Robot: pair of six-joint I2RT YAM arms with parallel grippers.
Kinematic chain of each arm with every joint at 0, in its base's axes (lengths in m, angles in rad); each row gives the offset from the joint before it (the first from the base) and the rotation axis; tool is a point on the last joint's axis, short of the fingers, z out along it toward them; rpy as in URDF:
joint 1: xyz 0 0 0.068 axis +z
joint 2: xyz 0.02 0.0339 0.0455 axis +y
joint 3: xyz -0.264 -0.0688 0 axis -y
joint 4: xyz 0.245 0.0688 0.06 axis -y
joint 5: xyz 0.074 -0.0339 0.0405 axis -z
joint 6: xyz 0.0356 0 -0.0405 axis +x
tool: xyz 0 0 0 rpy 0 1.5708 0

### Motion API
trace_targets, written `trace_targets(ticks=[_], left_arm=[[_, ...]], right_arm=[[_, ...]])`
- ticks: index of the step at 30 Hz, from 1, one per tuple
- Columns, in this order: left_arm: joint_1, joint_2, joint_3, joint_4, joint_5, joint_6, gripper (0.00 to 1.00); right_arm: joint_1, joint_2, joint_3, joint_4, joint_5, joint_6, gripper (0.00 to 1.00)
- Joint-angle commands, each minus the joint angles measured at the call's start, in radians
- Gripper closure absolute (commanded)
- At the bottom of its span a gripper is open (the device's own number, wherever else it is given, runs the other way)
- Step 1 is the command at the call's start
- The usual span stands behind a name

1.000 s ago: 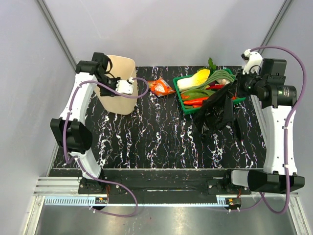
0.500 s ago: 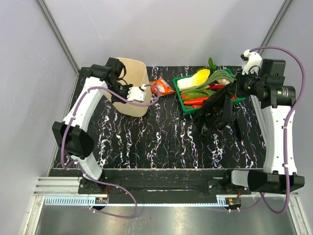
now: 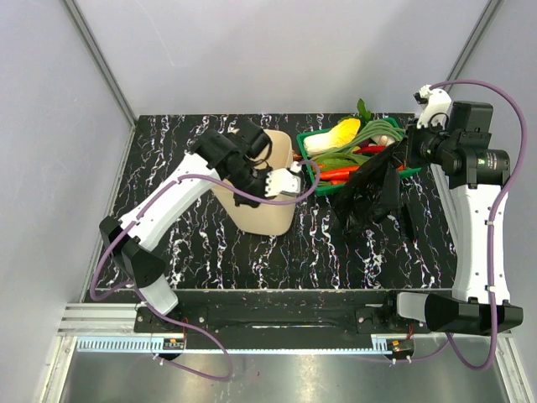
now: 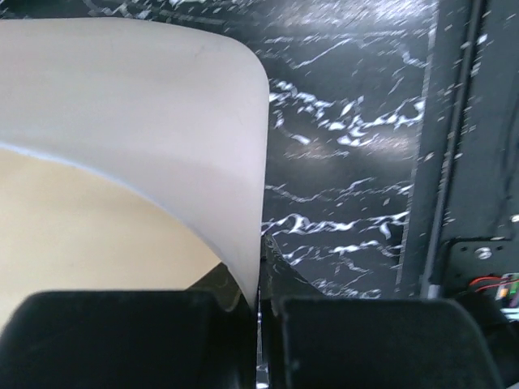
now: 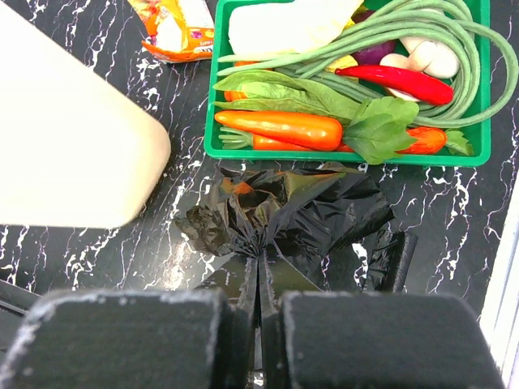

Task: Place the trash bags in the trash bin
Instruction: Move the trash bin to the center of the board.

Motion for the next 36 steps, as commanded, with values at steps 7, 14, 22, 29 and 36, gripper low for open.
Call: trace_targets(ticks=[7, 14, 22, 29, 36], left_arm=[[-0.149, 0.007, 0.036, -0.036, -0.216, -0.34, 1.0], [-0.2, 0.055, 0.056, -0.064, -0.216, -0.38, 1.0], [-0.235, 0.088, 0.124, -0.113, -0.214, -0.391, 0.96], [-0.235, 0.067, 0.139, -0.105, -0.214, -0.38, 0.55], [-0.235, 0.021, 0.263, -0.009, -0.185, -0.348, 0.27]], right_arm=[[-0.003, -0.025, 0.035, 0.02, 0.038, -0.019, 1.0], [-0.003, -0.03, 0.027, 0.022, 0.041, -0.031, 1.0], [-0.003, -0.021, 0.047, 0.02, 0.023, -0.026, 1.0], [-0.003, -0.018, 0.058, 0.02, -0.005, -0.017, 1.0], [-0.003, -0.008, 0.143, 0.02, -0.134, -0.01, 1.0]])
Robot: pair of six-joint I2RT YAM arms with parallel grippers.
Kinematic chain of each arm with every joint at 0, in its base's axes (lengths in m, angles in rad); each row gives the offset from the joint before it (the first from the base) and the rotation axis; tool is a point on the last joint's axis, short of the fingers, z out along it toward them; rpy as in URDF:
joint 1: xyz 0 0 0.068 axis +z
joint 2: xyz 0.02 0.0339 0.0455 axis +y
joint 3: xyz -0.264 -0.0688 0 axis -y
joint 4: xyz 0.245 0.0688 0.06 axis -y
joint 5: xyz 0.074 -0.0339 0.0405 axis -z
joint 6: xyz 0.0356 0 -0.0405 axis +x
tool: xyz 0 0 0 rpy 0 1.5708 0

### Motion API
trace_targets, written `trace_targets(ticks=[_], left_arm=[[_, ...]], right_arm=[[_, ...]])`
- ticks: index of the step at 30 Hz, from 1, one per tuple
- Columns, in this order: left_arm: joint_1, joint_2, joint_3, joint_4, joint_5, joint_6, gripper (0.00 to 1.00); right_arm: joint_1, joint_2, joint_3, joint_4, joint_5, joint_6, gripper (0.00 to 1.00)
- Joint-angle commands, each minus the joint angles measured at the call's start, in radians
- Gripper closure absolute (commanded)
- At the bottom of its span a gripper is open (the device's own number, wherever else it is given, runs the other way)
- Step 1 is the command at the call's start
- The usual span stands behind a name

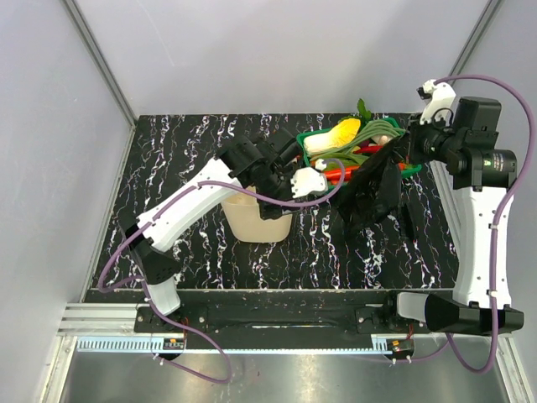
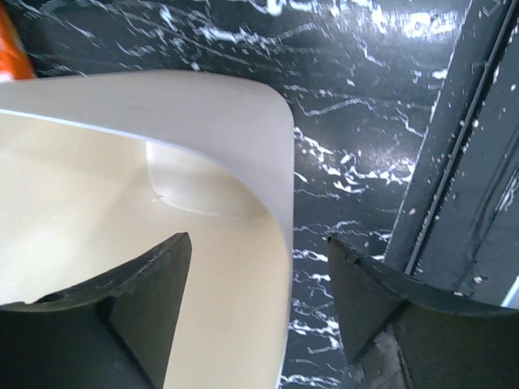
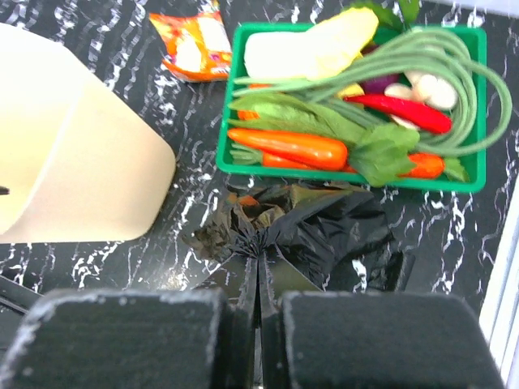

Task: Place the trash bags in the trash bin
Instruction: Move the trash bin to the center of the board, then place the trash bag in the trash bin.

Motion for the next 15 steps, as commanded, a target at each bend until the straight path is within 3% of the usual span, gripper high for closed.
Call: trace_targets(ticks=[1, 8, 11, 15], left_arm=[[-0.002, -0.089, 0.146, 0.006, 0.031, 0.026, 0.24], [-0.006, -0.232, 0.013, 0.571, 0.191, -0.103, 0.06], [-0.026, -0.18, 0.082, 0.63, 0.219, -0.189, 0.04], [-0.042, -0.103, 0.186, 0.682, 0.151, -0.241, 0.03]], right_arm=[[-0.003, 0.001, 0.128, 0.024, -0.147, 0.011, 1.0], [-0.002, 0.057, 0.289, 0.045, -0.303, 0.117, 1.0], [-0.002, 0.072, 0.34, 0.061, -0.345, 0.166, 1.0], [0.0, 0.1, 0.435, 0.064, -0.408, 0.232, 1.0]])
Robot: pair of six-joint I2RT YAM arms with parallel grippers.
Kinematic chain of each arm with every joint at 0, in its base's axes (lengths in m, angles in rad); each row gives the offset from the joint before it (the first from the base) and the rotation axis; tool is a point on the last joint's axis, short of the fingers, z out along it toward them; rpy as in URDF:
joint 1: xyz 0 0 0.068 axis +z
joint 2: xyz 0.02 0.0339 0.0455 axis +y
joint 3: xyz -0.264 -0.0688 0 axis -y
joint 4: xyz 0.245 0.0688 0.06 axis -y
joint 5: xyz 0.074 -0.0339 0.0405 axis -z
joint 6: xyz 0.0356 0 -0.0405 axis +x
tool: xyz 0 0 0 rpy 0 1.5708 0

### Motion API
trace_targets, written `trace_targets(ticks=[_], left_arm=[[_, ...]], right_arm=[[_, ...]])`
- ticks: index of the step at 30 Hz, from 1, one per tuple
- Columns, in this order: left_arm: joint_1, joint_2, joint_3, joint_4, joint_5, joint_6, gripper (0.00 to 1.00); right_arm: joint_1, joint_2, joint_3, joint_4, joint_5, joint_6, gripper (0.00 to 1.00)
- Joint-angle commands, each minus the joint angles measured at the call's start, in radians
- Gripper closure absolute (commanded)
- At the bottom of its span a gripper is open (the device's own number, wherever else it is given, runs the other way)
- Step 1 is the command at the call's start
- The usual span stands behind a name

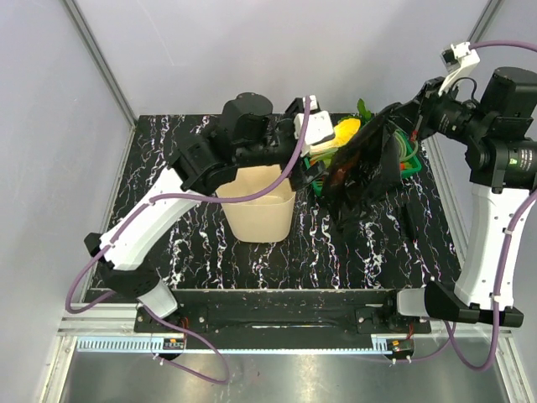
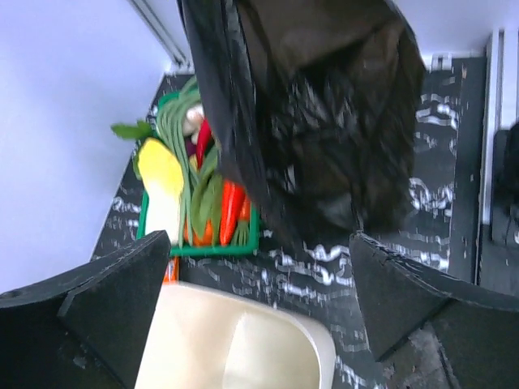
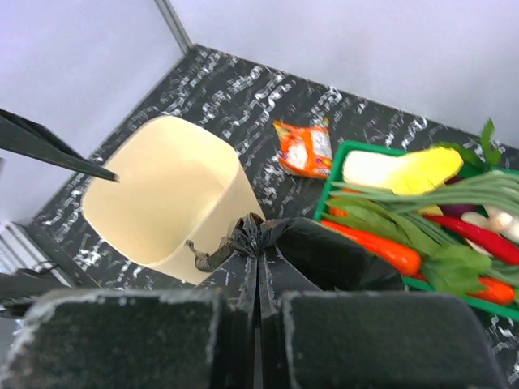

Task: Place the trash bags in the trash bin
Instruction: Place the trash bag in the trash bin.

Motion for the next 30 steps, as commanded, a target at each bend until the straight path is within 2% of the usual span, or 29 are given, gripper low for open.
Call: trace_targets(ticks=[1, 5, 10, 14, 19, 23, 28, 30], left_arm=[[-0.016, 0.086, 0.082, 0.189, -0.009, -0.093, 0.02], [-0.018, 0.119, 0.123, 0.217, 0.008, -0.1, 0.01], [-0.022, 0.142, 0.122, 0.235, -0.05, -0.1, 0.01], [-0.024, 0.13, 0.08, 0.3, -0.079, -0.093, 0.1], [-0.022, 0.104, 0.079, 0.284, -0.055, -0.085, 0.18], [-0.021, 0.08, 0.056, 0.269, -0.061, -0.068, 0.44], [-0.021, 0.055, 0.054, 0.266, -0.07, -0.074, 0.98], [-0.021, 0.05, 0.079, 0.258, -0.073, -0.074, 1.0]], right_arm=[[0.0, 0.033, 0.114, 0.053, -0.127, 0.115, 1.0], [0.003, 0.044, 0.16, 0.081, -0.164, 0.174, 1.0], [0.006, 0.051, 0.179, 0.09, -0.193, 0.194, 1.0], [0.007, 0.042, 0.157, 0.107, -0.21, 0.21, 1.0], [0.007, 0.021, 0.136, 0.103, -0.193, 0.188, 1.0], [0.007, 0.015, 0.123, 0.1, -0.19, 0.181, 1.0], [0.007, 0.021, 0.137, 0.1, -0.192, 0.178, 1.0], [0.007, 0.027, 0.151, 0.101, -0.189, 0.181, 1.0]])
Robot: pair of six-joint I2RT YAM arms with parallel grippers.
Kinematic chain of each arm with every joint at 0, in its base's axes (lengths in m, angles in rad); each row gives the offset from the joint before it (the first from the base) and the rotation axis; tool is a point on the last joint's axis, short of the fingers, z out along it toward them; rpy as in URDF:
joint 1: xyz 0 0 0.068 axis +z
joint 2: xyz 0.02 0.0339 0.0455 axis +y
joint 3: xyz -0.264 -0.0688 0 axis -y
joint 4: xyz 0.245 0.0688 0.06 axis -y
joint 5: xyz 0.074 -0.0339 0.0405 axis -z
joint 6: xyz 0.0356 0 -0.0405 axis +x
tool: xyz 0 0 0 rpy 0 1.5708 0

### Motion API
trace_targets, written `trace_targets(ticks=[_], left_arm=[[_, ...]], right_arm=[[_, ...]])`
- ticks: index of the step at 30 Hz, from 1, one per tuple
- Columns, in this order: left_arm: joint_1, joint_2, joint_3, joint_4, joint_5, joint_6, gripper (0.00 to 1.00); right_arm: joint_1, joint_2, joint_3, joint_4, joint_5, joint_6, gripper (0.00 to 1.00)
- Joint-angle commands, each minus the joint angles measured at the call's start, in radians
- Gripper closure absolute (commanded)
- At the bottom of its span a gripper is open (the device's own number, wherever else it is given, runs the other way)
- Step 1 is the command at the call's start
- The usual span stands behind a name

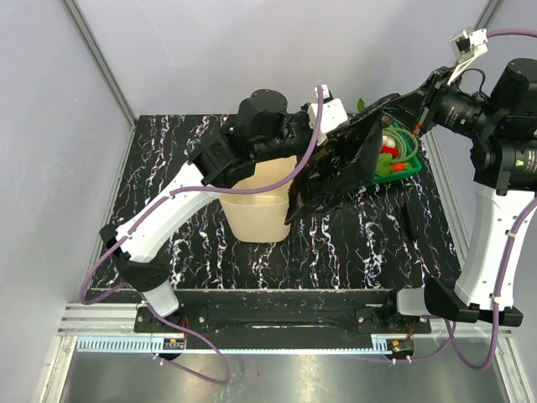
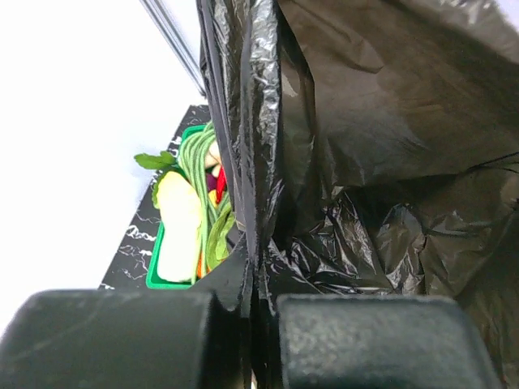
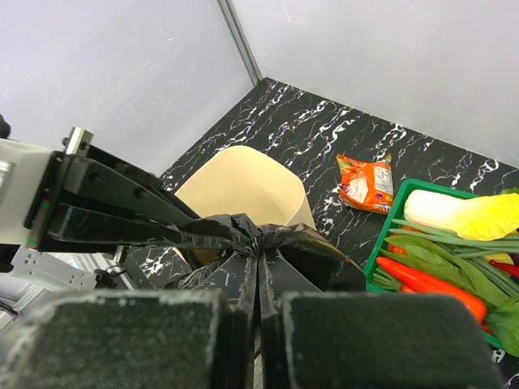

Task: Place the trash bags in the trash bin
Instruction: Place the trash bag in the trash bin.

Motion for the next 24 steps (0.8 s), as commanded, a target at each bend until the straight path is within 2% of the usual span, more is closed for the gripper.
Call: trace_targets(ticks=[1, 6, 7, 9, 11, 15, 24], left_arm=[[-0.002, -0.069, 0.052, 0.031, -0.021, -0.002, 1.0], [-0.002, -0.079, 0.137, 0.013, -0.09, 0.033, 1.0], [-0.002, -0.081, 0.152, 0.011, -0.112, 0.043, 1.0], [-0.002, -0.085, 0.181, 0.014, -0.147, 0.053, 1.0], [-0.002, -0.086, 0.215, 0.02, -0.185, 0.053, 1.0], [-0.002, -0.082, 0.293, 0.031, -0.268, 0.079, 1.0], [-0.002, -0.096, 0.395, 0.08, -0.398, 0.17, 1.0]], right_arm=[[0.005, -0.007, 0.037, 0.031, -0.013, 0.0, 1.0], [0.005, 0.041, 0.112, 0.025, -0.041, 0.029, 1.0], [0.005, 0.061, 0.143, 0.019, -0.05, 0.038, 0.98], [0.005, 0.096, 0.189, 0.013, -0.076, 0.057, 0.91], [0.005, 0.124, 0.233, 0.027, -0.091, 0.078, 0.77], [0.005, 0.142, 0.305, 0.079, -0.104, 0.129, 0.58], [0.005, 0.137, 0.362, 0.096, -0.111, 0.152, 0.28]])
